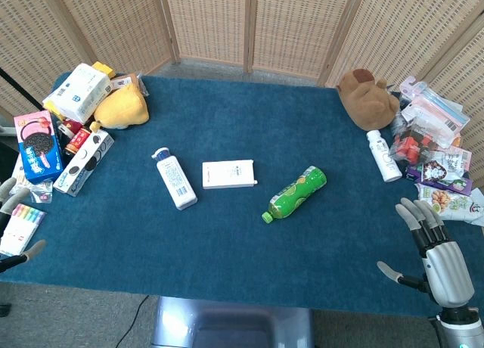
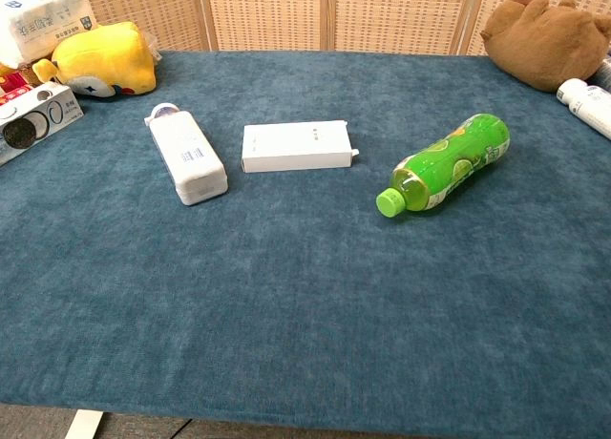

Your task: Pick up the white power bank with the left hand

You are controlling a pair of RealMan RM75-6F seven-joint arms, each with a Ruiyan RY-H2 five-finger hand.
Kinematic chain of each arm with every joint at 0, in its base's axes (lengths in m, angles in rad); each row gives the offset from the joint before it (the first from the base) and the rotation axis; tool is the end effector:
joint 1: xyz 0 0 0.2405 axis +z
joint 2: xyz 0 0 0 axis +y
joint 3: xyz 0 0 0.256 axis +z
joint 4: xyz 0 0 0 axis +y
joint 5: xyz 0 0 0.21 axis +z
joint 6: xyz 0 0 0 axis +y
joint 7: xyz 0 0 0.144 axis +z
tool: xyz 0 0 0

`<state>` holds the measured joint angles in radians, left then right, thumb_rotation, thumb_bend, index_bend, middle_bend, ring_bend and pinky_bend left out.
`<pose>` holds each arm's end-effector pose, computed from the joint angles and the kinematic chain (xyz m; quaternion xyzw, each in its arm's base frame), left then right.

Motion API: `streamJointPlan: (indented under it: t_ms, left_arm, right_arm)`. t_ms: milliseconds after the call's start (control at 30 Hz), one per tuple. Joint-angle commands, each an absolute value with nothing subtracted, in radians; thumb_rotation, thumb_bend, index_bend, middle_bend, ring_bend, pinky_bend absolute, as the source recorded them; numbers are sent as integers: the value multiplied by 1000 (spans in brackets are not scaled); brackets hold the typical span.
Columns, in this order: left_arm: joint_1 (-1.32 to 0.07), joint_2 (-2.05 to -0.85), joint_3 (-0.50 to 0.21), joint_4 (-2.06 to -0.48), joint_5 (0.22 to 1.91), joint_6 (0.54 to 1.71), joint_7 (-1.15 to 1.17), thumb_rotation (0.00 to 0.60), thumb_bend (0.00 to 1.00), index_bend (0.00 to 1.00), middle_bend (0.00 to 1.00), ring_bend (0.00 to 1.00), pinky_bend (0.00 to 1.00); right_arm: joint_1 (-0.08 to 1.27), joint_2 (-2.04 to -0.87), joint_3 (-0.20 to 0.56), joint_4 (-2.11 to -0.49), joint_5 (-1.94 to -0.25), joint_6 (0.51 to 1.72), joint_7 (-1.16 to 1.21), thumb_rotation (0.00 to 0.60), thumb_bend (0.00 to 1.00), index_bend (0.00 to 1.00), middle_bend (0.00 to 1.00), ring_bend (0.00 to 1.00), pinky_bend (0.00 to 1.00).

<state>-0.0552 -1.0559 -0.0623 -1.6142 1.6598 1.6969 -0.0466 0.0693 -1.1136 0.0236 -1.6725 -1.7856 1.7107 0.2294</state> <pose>-0.2852 0.1699 0.1979 -0.5933 -0.2922 -0.4721 0.5829 -0.2553 -0.1617 0.1679 0.5757 -0.3601 0.5697 0.4630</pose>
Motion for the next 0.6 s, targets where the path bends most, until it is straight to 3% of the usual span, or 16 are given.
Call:
streamJointPlan:
  t_ms: [33,300,433,600]
  left_arm:
    - [-55,-1056,-60,-1611,1662,1696,-49,600,0,151,0,0,0]
    - [-99,-1067,-57,-1555,1671,1625,-55,600,0,152,0,0,0]
    - [-194,-1078,-66,-1490,1710,1512,-24,600,0,139,0,0,0]
    - [-328,-1111,-96,-1426,1712,1341,56,600,0,34,0,0,0]
  right_arm:
    - [69,-1112,23,-1675,-1787,1710,230,600,88,0,0,0,0]
    - [67,-1110,24,-1679,-1786,1715,232,600,87,0,0,0,0]
    - [69,-1110,26,-1676,-1770,1703,233,600,87,0,0,0,0]
    - [70,-1107,30,-1680,-1763,1705,244,600,88,0,0,0,0]
